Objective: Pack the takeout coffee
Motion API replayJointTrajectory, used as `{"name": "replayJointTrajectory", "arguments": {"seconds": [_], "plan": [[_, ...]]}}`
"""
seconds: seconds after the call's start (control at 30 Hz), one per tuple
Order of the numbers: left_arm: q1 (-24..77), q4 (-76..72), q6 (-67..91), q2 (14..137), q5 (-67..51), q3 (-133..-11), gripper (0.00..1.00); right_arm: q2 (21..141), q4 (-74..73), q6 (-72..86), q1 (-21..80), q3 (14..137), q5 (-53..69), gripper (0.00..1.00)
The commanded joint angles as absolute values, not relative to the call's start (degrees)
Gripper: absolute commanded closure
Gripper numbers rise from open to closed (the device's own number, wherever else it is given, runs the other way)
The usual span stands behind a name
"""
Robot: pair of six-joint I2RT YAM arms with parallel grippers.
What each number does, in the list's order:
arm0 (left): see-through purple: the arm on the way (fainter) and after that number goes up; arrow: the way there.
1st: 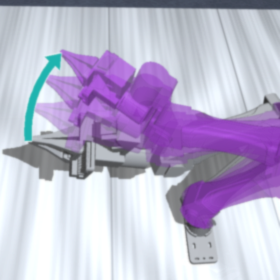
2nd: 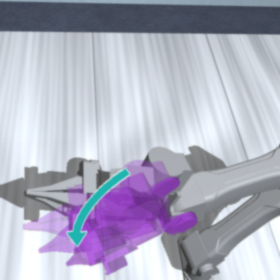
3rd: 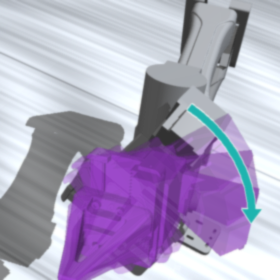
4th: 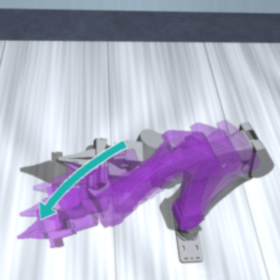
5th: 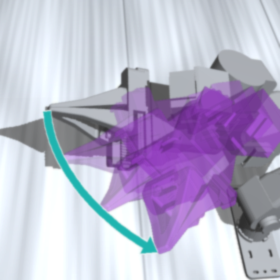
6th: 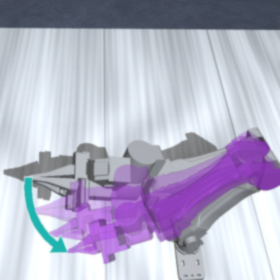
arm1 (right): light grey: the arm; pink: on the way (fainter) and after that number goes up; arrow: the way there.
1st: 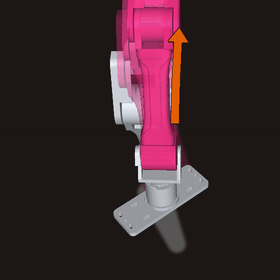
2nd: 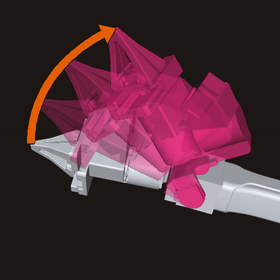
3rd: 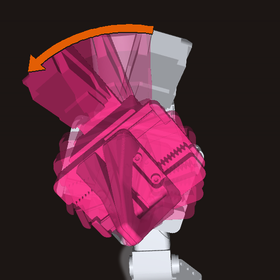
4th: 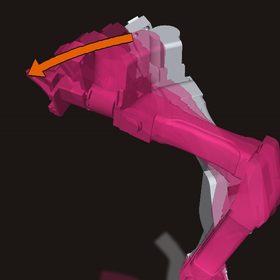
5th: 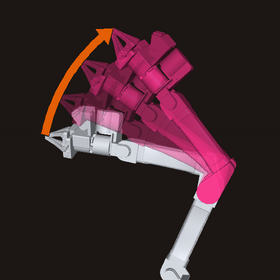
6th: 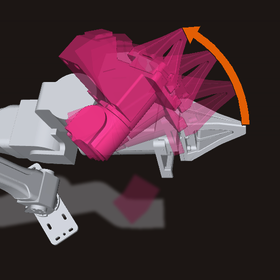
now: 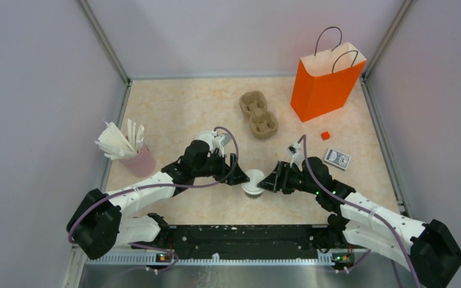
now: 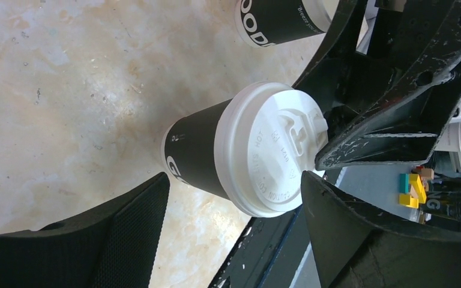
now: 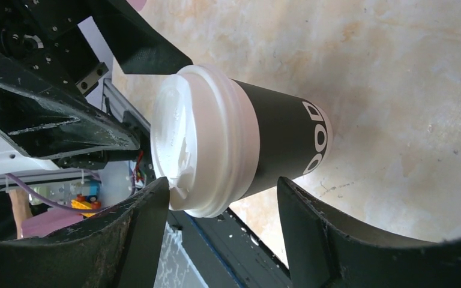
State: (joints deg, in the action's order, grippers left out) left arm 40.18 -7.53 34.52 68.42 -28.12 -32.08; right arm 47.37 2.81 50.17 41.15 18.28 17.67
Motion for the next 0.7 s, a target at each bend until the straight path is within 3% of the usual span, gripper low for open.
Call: {"name": "replayJointTrajectory", "arguments": {"seconds": [0.0,0.37,0.67], "plan": [[40.4,-11.5,33.0,69.0,-29.0,-33.2,0.15,48.9,7.4,49.9,41.8,18.3,18.6,0.36],[40.4,-9.6,30.2,73.8,-28.1,-36.1,0.32,50.5,9.0,49.8,41.8,18.9,19.3,0.39],[40.4,-9.4,30.1,74.9,-26.5,-34.8,0.38,50.2,10.8,50.0,41.7,15.2,17.6,0.43]]}}
